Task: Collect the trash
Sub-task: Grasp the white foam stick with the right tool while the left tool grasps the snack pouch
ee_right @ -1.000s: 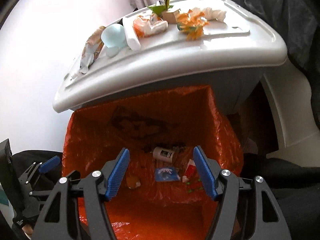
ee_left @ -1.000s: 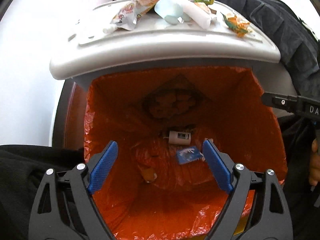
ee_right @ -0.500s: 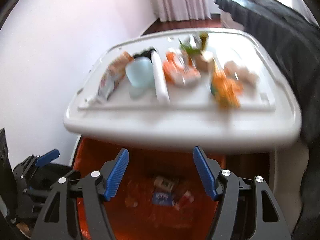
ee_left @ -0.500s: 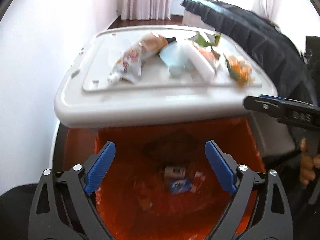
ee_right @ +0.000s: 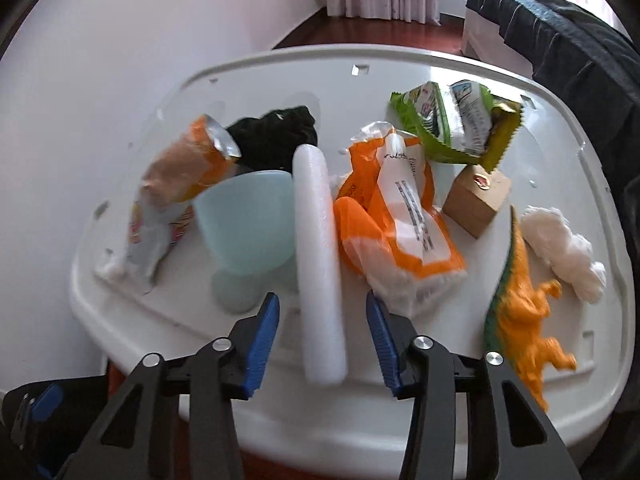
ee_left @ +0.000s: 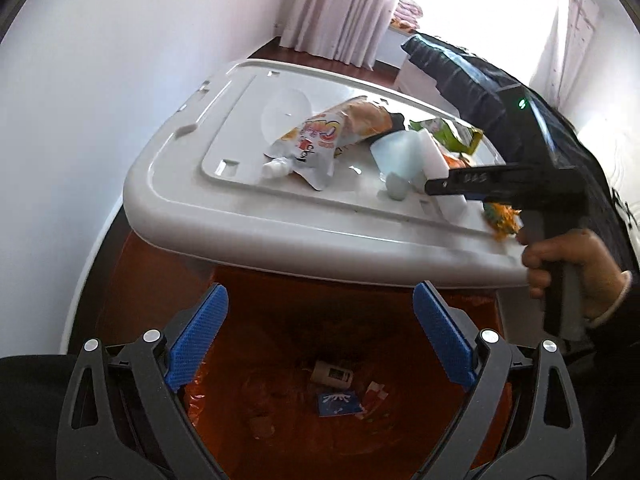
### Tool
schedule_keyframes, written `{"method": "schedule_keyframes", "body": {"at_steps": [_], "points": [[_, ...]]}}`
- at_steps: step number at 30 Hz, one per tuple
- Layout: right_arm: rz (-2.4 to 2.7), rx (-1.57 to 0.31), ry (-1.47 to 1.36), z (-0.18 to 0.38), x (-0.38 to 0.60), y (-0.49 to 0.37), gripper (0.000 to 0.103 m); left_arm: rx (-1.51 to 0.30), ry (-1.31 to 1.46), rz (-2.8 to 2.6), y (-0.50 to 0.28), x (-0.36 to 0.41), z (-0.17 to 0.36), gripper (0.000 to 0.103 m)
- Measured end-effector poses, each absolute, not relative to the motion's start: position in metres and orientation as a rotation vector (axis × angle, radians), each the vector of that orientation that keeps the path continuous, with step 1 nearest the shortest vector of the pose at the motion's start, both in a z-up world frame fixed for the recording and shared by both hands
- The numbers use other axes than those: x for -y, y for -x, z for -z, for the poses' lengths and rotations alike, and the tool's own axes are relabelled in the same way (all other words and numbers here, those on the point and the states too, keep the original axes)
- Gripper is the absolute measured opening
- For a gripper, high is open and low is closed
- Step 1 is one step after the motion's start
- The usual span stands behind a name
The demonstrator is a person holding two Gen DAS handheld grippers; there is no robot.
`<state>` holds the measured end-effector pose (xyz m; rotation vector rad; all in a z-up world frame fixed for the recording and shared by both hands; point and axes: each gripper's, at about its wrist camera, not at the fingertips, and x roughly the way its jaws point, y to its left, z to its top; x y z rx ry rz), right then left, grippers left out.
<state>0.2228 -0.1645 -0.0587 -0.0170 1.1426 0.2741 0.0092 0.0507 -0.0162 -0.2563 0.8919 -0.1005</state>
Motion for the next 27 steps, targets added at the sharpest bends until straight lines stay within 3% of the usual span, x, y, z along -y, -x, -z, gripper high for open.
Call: {"method": "schedule_keyframes", "body": {"at_steps": [1,2,12,19,27], "points": [[-0.277,-1.151,0.018,0.061,0.164,-0.224,0.017,-0.893,0.267,0.102,-0.01,-0.052,0.017,0.091],[-0.273,-1.157,0.019,0.063,0.163,-0.225,0.016,-0.896,0.27,0.101,-0.01,-0.052,0.017,0.091],[-0.305,-0.995,-0.248,0.001,0.218,-0.16,0.016,-0.882,0.133,0.097,-0.026,-0.04,-0.002,0.091],[-0.287,-0.982,-0.345,0.005,0.25,-0.149,0.016,-0.947,0.001,0.234,-0.114,-0.034,-0.02,0.091],[-0.269,-0.968,-0.387,0.004,0.258,-0.154,0.016,-0.974,-0.248,0.301,-0.189,-0.02,0.014,0.091]]}}
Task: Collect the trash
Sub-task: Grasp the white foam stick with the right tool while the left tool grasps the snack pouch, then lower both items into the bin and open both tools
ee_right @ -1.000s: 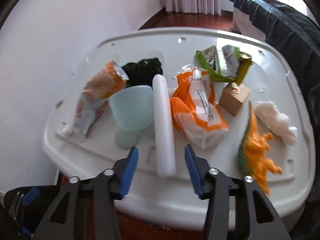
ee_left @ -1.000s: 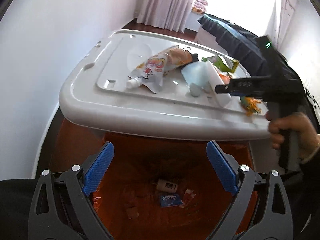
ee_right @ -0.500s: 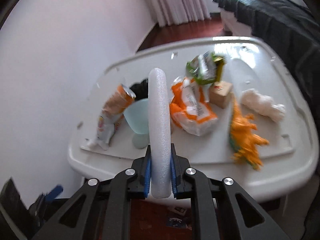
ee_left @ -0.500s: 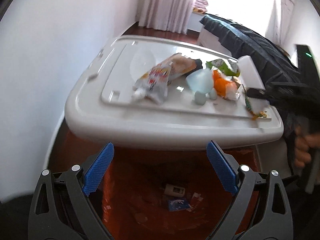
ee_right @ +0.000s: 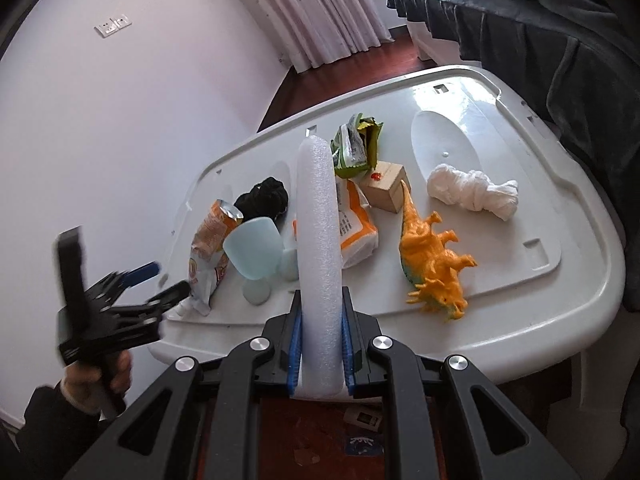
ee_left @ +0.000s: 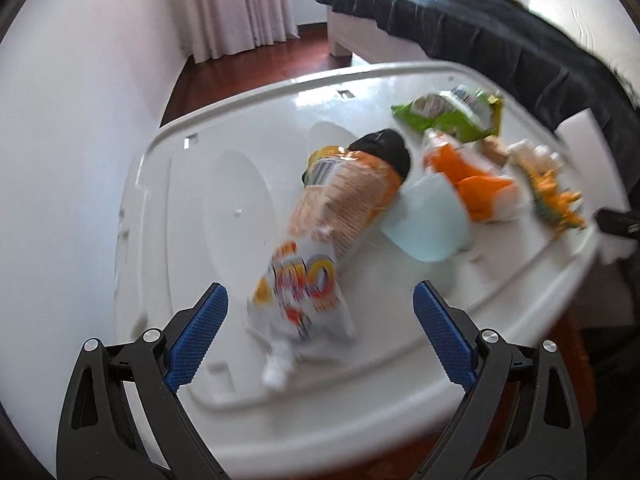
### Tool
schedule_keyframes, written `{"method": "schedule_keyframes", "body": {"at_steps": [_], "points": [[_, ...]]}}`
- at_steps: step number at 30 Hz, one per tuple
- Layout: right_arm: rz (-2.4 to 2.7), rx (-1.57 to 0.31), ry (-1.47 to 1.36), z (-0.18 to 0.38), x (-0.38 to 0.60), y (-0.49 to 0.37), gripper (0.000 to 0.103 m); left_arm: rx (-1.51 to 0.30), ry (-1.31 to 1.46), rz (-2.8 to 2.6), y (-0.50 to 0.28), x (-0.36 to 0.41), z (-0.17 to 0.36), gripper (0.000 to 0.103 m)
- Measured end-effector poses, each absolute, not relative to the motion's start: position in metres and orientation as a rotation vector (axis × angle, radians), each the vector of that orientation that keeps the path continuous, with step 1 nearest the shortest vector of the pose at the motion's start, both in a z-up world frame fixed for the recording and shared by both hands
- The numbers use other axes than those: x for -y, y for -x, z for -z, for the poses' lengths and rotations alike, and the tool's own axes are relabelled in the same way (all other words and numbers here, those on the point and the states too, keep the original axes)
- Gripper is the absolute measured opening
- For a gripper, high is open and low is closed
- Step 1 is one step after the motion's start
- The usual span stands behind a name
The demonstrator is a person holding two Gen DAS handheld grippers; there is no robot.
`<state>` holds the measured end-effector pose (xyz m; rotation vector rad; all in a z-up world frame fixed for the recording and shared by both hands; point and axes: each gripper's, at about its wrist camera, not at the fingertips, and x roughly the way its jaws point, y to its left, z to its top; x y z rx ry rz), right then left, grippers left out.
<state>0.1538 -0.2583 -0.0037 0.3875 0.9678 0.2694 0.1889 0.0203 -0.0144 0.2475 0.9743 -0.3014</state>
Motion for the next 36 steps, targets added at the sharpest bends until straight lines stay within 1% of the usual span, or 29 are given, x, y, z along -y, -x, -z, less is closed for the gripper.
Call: {"method": "schedule_keyframes", "body": {"at_steps": [5,6,7,8,9,11,13,16,21,27,31,36], "points": [[-0.288,-0.976,-0.36,0.005,0.248,-0.16,0.016,-0.986,-0.321,0.293,-0.219,-0.009,0.049,0.091],[-0.289,-0.979,-0.355,0.006,0.247,-0.161,0.016,-0.984,-0.34,0.267,-0.222,-0.008,0.056,0.087],[-0.292,-0.981,-0.352,0.007,0.246,-0.162,0.016,-0.98,-0.34,0.241,-0.225,-0.009,0.064,0.075],[-0.297,-0.984,-0.349,0.007,0.244,-0.163,0.016,-0.962,-0.291,0.258,-0.226,-0.012,0.064,0.065],[-0.297,-0.985,-0.344,0.008,0.243,-0.163,0.016,-0.969,-0.252,0.266,-0.229,-0.015,0.065,0.057],[-0.295,-0.99,-0.338,0.009,0.241,-0.164,0.016,-0.961,-0.212,0.254,-0.23,-0.017,0.066,0.05],[-0.296,-0.998,-0.338,0.011,0.239,-0.166,0.016,-0.95,-0.228,0.246,-0.225,-0.014,0.066,0.043],[-0.296,-0.995,-0.331,0.011,0.238,-0.167,0.016,-0.952,-0.224,0.249,-0.209,-0.003,0.057,0.039],[-0.291,-0.972,-0.343,0.006,0.241,-0.163,0.016,-0.952,-0.122,0.225,-0.174,0.0,0.024,0.038],[-0.29,-0.94,-0.358,0.002,0.25,-0.15,0.016,-0.891,-0.064,0.178,-0.091,0.008,-0.02,0.038],[-0.278,-0.91,-0.294,-0.002,0.247,-0.131,0.016,-0.87,-0.063,0.148,-0.046,0.012,-0.029,0.038],[-0.283,-0.881,-0.206,0.0,0.234,-0.082,0.016,-0.894,-0.012,0.134,-0.003,0.012,-0.017,0.038]]}}
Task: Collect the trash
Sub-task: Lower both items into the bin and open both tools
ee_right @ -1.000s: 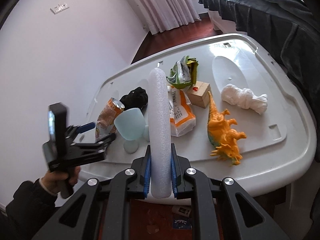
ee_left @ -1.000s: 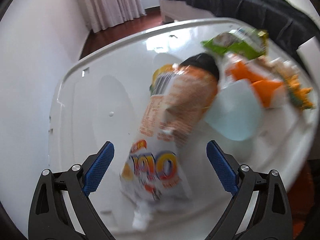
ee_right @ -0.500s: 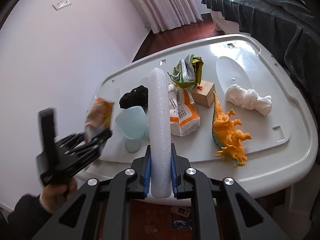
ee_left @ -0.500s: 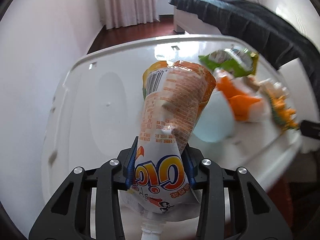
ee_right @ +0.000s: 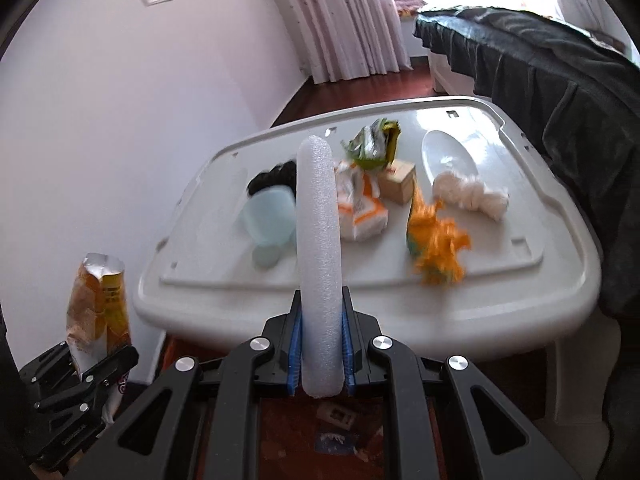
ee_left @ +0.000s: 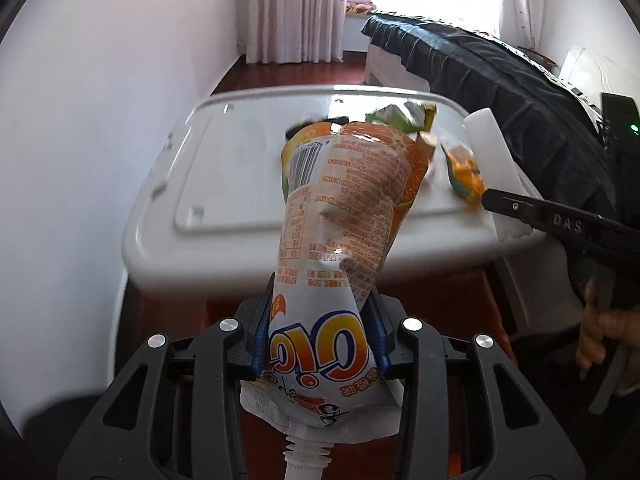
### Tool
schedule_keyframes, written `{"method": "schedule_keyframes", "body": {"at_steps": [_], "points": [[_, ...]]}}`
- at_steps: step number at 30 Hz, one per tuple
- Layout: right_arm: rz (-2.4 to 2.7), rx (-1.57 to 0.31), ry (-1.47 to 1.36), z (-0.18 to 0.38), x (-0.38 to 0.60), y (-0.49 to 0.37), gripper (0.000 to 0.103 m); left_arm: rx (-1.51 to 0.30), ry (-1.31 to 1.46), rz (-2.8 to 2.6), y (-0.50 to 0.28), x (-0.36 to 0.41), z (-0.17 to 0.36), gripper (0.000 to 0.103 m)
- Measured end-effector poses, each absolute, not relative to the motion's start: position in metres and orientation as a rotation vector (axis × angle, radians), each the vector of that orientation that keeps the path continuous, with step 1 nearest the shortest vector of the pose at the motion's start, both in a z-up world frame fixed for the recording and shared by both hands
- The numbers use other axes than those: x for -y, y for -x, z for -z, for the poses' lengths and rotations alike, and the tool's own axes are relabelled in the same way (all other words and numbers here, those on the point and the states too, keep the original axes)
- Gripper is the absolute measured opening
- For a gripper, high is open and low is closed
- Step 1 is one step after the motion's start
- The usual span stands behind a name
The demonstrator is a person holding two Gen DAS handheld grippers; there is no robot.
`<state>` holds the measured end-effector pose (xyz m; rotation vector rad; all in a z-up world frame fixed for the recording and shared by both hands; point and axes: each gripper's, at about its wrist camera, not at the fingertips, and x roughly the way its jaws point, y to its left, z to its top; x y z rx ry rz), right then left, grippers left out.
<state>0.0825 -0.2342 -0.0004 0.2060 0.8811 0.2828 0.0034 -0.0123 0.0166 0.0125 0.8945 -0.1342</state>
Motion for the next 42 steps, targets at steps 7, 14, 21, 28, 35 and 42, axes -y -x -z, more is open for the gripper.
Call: {"method": "schedule_keyframes", "body": {"at_steps": [7,14,21,28,35,42], "points": [[-0.286,-0.941,-0.171,0.045,0.218,0.009,0.016,-0.984,0.03,0.104,0.036,0.003,0.039,0.038],[-0.242,-1.061,-0.141,0.087,0.198,0.038,0.016,-1.121,0.042,0.141,0.041,0.005,0.084,0.038],[-0.256,-1.103,-0.155,0.097,0.189,0.031,0.016,-1.131,0.035,0.136,0.042,0.004,0.091,0.038],[-0.25,-1.119,-0.172,0.102,0.191,0.029,0.017,-1.142,0.033,0.135,0.037,0.007,0.093,0.038],[-0.192,-1.138,-0.182,0.107,0.199,0.024,0.075,-1.185,0.001,0.083,0.036,0.009,0.1,0.089],[-0.126,-1.088,-0.248,0.102,0.216,0.026,0.075,-1.197,0.023,0.062,0.034,0.004,0.105,0.09]]}}
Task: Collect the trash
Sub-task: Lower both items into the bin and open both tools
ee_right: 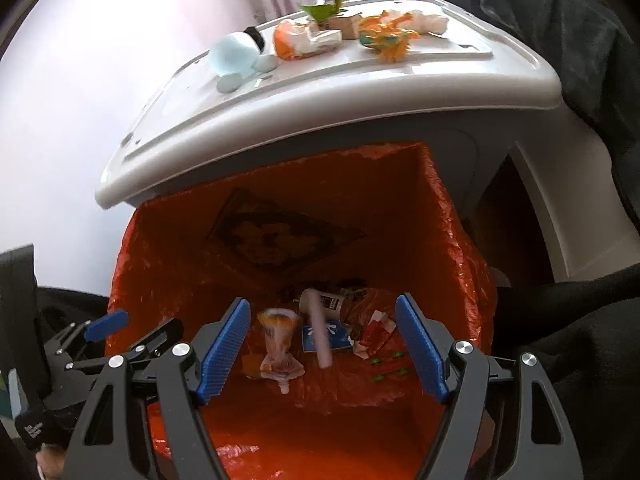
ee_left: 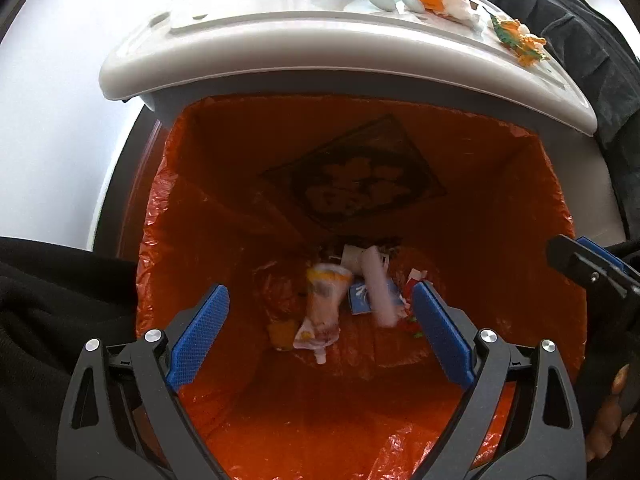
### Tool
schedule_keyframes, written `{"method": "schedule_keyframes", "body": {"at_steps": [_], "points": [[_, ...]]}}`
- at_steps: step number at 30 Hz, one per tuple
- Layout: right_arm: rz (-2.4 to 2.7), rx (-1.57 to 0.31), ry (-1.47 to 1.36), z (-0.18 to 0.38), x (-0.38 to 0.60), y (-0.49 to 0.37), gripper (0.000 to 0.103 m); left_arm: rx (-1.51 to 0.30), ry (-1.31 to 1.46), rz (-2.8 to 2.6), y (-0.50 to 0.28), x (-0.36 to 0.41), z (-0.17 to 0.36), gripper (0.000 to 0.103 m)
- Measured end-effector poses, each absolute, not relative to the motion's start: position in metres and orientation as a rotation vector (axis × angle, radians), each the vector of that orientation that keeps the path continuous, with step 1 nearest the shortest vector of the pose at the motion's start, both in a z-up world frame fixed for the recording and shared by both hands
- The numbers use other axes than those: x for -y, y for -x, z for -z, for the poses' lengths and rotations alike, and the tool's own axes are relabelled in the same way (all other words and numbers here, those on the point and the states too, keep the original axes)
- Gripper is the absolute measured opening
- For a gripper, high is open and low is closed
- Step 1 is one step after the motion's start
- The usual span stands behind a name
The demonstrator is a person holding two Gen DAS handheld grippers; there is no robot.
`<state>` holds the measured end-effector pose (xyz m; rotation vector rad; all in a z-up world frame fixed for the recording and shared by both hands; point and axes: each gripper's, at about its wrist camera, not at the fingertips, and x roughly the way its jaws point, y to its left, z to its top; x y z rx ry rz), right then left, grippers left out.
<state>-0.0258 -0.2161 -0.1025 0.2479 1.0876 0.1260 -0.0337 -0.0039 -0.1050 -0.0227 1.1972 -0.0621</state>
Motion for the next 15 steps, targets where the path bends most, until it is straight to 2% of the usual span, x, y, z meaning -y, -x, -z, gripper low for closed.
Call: {"method": "schedule_keyframes", "body": {"at_steps": [7,11,15], "points": [[-0.12,-1.022,-0.281,0.074,0.231,0.009,0.074,-1.177,0.063,0.062,0.032,-0.001,0.099,0.09],[-0.105,-0.97,-0.256,0.044,0.248,-0.035,0.074,-1.163,0.064,0.072,0.032,0.0,0.098,0.09],[-0.1,-0.969,-0.091,0.019,0.262,-0.104,0.075,-1.151,0.048,0.085,0.032,0.003,0.097,0.09]]}}
